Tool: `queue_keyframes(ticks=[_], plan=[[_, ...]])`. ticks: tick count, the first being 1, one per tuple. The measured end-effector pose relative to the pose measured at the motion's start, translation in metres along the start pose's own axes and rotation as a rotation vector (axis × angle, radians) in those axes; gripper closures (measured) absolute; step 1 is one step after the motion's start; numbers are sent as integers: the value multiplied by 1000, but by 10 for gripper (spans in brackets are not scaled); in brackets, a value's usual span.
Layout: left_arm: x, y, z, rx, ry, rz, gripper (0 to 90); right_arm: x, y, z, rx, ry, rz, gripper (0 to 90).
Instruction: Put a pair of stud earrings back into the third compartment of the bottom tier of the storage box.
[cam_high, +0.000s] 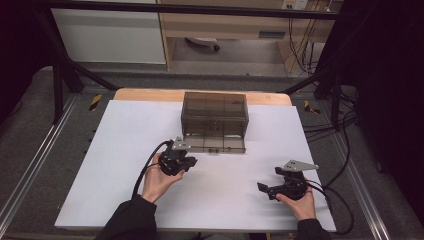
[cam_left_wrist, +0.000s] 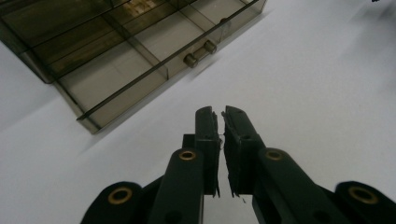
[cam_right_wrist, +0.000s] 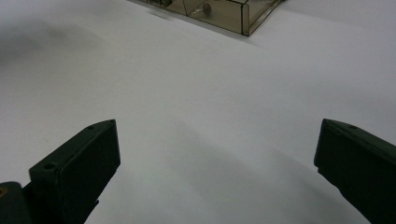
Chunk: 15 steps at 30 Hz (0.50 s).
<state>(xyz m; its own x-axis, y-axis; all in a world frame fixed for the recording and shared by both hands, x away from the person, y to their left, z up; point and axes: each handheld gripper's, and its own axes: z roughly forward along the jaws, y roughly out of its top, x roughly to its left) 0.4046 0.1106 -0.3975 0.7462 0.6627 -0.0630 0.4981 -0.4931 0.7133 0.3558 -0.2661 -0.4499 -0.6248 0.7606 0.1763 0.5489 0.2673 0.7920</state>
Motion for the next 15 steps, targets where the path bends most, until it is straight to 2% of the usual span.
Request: queue_keyframes(ticks=[15], plan=[[-10,33,24,-6,-18,29,839,0,0,1,0,0,-5,8]])
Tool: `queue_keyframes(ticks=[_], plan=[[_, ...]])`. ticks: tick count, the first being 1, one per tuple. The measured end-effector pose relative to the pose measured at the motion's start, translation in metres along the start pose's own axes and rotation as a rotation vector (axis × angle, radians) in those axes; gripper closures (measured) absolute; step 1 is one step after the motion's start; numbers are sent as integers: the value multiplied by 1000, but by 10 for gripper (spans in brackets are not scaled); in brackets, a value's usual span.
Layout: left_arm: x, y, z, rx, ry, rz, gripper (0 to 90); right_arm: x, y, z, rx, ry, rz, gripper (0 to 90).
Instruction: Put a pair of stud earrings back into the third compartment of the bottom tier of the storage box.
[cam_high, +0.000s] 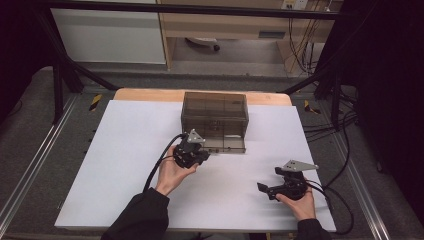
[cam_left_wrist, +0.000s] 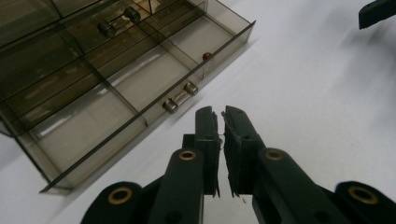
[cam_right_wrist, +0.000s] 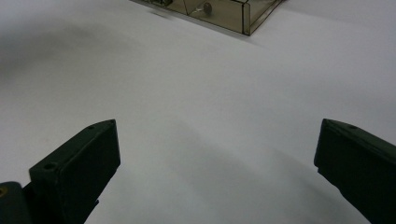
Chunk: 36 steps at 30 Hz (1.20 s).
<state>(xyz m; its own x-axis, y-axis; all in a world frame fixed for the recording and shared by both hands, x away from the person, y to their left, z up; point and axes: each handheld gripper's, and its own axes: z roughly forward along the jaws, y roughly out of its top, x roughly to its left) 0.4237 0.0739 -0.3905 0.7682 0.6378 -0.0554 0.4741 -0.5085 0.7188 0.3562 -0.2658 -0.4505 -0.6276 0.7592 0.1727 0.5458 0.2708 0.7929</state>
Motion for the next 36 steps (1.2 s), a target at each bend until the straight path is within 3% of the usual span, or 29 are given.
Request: queue_keyframes(ticks=[36], plan=[[-1,56,56,-30,19,10,839,0,0,-1,3,3,3,8]])
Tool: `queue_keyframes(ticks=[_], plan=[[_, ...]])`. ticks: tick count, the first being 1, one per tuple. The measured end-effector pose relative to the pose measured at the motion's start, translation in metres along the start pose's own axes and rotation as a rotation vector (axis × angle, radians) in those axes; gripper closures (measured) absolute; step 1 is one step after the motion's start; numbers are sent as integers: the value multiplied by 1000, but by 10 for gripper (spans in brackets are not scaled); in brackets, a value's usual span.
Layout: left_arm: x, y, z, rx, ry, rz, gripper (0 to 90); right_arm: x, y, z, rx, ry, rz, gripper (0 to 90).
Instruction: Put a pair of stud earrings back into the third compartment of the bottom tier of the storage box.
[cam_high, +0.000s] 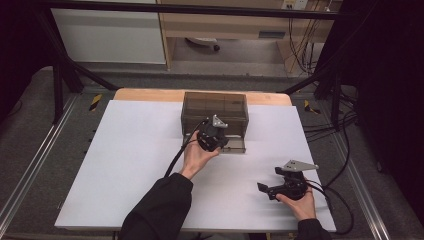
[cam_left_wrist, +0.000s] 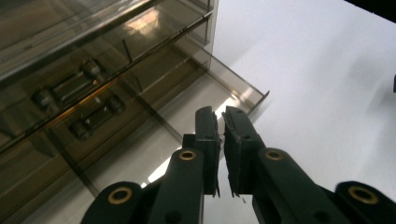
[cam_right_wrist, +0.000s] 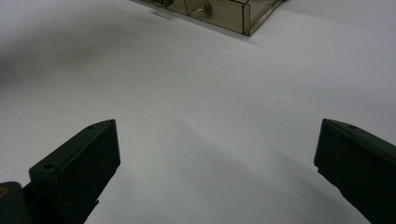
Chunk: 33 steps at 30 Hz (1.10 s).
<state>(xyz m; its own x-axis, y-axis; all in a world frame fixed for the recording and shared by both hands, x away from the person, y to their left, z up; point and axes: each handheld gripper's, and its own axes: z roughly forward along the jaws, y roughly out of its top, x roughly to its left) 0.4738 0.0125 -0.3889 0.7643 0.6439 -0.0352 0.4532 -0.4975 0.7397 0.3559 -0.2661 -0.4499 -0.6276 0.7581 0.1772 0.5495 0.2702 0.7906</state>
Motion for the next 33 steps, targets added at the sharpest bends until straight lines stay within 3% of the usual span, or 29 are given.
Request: queue_keyframes(ticks=[13,28,33], plan=[[-1,2,28,14,18,25,839,0,0,0,-2,2,1,8],[5,-4,49,33,41,10,837,0,0,0,-2,3,-1,8],[7,-5,49,34,36,2,813,-1,0,0,-7,4,-6,8]])
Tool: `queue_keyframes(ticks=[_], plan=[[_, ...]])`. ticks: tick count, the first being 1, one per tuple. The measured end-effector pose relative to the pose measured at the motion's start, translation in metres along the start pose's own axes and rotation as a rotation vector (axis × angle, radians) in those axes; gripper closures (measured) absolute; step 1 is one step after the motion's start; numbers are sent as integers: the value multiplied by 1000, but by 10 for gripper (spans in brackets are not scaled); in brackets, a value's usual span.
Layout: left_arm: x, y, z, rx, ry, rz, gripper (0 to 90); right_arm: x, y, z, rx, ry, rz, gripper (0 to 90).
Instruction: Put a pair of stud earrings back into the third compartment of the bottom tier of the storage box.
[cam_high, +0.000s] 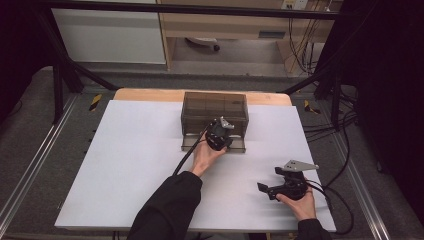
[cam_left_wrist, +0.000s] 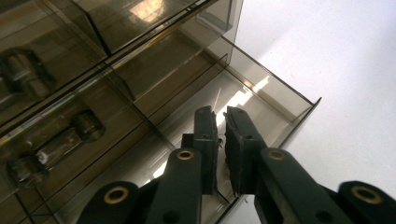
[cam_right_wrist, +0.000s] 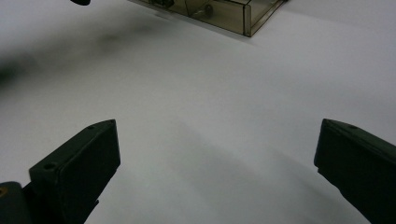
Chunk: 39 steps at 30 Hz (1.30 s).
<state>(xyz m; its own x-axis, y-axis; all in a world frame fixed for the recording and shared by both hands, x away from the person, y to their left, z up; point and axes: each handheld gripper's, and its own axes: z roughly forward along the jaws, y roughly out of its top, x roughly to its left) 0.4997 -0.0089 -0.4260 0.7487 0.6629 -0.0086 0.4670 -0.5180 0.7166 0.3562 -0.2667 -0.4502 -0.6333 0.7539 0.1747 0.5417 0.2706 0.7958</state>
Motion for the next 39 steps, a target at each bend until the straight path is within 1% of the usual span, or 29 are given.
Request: queue_keyframes(ticks=[4,5,7,11,14,16,17,19,23,27,30,32,35,39], plan=[[-1,1,-6,-10,-4,0,728,0,0,0,2,0,1,8],[-1,2,-8,-5,-7,2,700,0,0,0,0,0,0,8],[-3,2,-14,-21,-14,-1,663,0,0,0,1,-1,0,8],[-5,3,-26,-24,-24,2,564,0,0,0,-2,0,3,8],[-8,-1,-37,-35,-35,2,481,0,0,0,-1,-1,4,8],[-7,-6,-44,-40,-30,7,409,0,0,0,0,-1,1,8],[-7,-8,-47,-41,-26,6,393,0,0,0,0,-1,1,8],[-6,-15,-56,-50,-36,-7,342,0,0,0,-1,-3,0,8],[-1,-29,-73,-72,-46,-16,280,0,0,0,2,-2,4,8],[3,-45,-88,-90,-34,1,197,0,0,0,1,-4,5,8],[8,-58,-98,-85,-21,3,159,0,0,0,1,-4,6,8],[12,-67,-105,-80,-14,1,146,1,0,0,4,-3,10,8],[19,-81,-114,-75,19,-4,137,0,0,0,4,-5,7,7],[29,-99,-126,-89,22,-27,137,1,0,0,6,-7,11,7]])
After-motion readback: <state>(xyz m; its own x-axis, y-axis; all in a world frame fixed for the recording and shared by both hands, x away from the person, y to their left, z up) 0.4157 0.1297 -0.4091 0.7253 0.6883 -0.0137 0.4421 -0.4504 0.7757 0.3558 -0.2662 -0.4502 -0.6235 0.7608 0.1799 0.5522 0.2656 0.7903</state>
